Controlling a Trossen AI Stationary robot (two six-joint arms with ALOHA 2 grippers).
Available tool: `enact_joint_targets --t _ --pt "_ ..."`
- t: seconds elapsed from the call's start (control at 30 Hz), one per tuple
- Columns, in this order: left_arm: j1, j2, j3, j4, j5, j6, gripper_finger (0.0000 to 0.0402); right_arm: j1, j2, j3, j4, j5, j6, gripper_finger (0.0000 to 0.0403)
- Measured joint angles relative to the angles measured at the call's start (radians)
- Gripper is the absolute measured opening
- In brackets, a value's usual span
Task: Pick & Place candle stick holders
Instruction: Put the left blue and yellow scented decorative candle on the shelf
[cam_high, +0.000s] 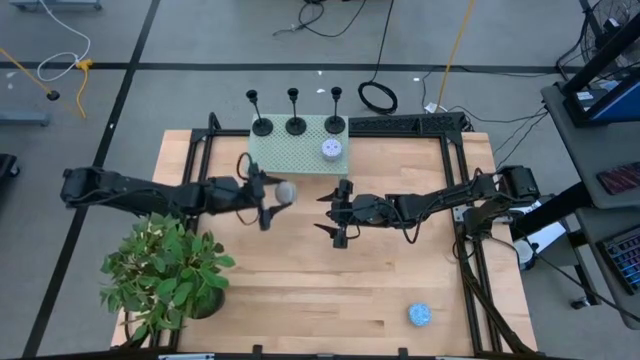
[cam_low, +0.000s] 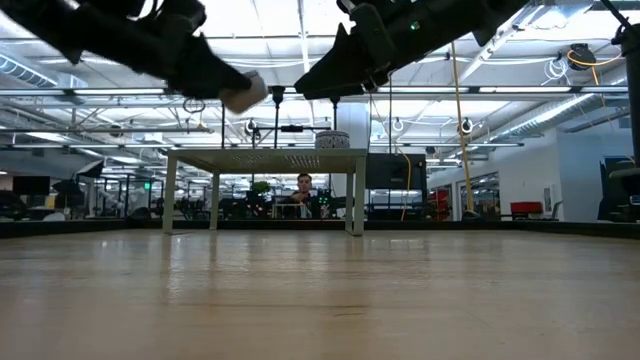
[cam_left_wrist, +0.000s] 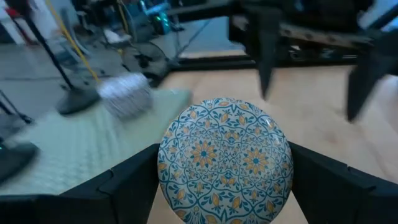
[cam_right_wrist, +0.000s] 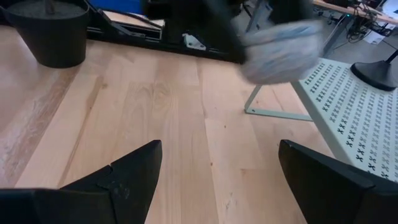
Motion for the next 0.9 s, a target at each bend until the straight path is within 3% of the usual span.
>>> enact_joint_targets --t 0.2,0.4,0.6,0.9 --pt "0.091 0.041 0.172 -0.124 0.000 0.085 0.0323 -0.001 0.000 0.000 0.039 0.000 0.000 0.0318" --pt "0.209 0.126 0.303 -0.293 0.001 0.074 0.0323 0.000 0.000 0.000 0.035 -0.001 0.001 0.0318" --pt "0.303 0.178 0.315 -0.324 0.001 0.031 0.0323 0.000 0.000 0.000 0.026 -0.001 0.000 0.0318" --pt "0.403 0.183 0.315 -0.497 0.030 -0.061 0.0323 0.000 0.000 0.000 0.000 -0.002 0.001 0.0318"
